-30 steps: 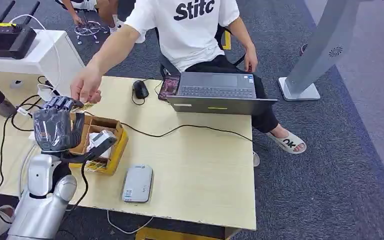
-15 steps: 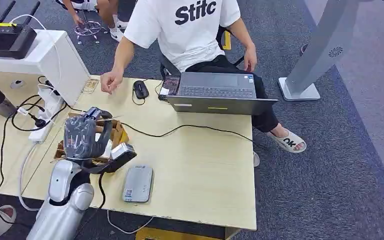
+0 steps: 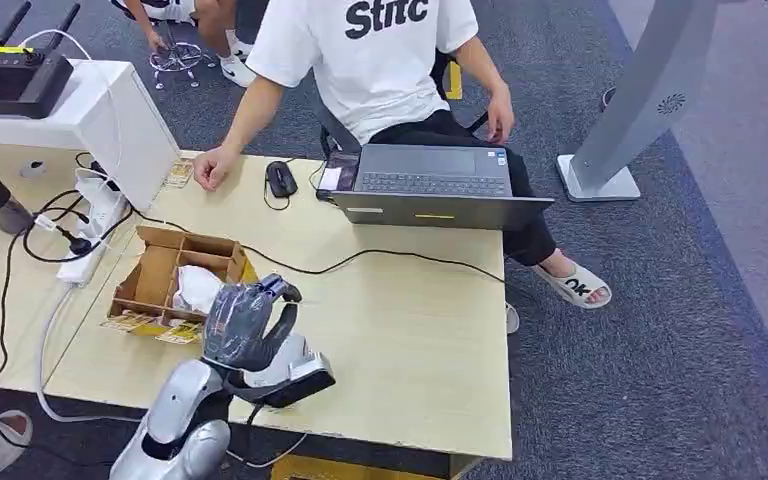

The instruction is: Pass the card to the sensor for recognition and then transmit it.

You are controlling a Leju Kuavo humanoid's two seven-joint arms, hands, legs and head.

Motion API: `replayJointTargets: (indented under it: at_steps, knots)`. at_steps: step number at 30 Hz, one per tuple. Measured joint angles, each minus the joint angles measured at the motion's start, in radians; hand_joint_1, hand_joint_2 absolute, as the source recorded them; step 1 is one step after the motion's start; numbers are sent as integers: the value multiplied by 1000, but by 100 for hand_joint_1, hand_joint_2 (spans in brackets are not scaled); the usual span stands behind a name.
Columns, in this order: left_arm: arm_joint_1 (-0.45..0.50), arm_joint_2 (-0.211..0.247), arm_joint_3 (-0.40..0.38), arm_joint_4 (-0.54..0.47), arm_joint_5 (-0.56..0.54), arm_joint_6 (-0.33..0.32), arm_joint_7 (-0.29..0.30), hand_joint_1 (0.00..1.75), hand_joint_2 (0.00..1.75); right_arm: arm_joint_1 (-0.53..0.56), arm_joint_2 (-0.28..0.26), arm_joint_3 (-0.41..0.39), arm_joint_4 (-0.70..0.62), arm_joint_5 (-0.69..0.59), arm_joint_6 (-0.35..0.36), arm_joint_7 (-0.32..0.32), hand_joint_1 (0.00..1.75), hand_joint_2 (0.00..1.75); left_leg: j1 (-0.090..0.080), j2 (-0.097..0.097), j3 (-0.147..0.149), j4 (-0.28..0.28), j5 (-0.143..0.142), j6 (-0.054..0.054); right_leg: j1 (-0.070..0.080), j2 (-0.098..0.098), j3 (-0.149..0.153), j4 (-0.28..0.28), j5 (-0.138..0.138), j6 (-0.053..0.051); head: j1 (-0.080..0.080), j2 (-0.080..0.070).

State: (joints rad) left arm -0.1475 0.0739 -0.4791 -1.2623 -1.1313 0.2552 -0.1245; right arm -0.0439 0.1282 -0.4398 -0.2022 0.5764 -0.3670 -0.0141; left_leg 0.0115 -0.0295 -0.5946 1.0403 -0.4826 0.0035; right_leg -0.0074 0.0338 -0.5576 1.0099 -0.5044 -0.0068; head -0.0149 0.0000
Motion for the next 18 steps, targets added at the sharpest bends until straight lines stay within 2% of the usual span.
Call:
replayJointTargets:
  at_steps: [2, 8, 18]
  knots:
    - [18, 17, -14, 0, -34, -10, 39, 175, 175, 1, 0, -6, 0, 0, -6, 1, 0, 175, 0, 0, 0, 0, 0, 0, 0, 0, 0, 0, 0, 0, 0, 0]
    - [67, 47, -26, 1, -70, -3, 74, 175, 175, 5, 0, -19, 0, 1, -11, 7, 0, 175, 0, 0, 0, 0, 0, 0, 0, 0, 0, 0, 0, 0, 0, 0]
    - [100, 53, -27, 34, -96, 8, 100, 175, 175, 5, 2, -28, 0, 10, -10, 2, 0, 175, 0, 0, 0, 0, 0, 0, 0, 0, 0, 0, 0, 0, 0, 0]
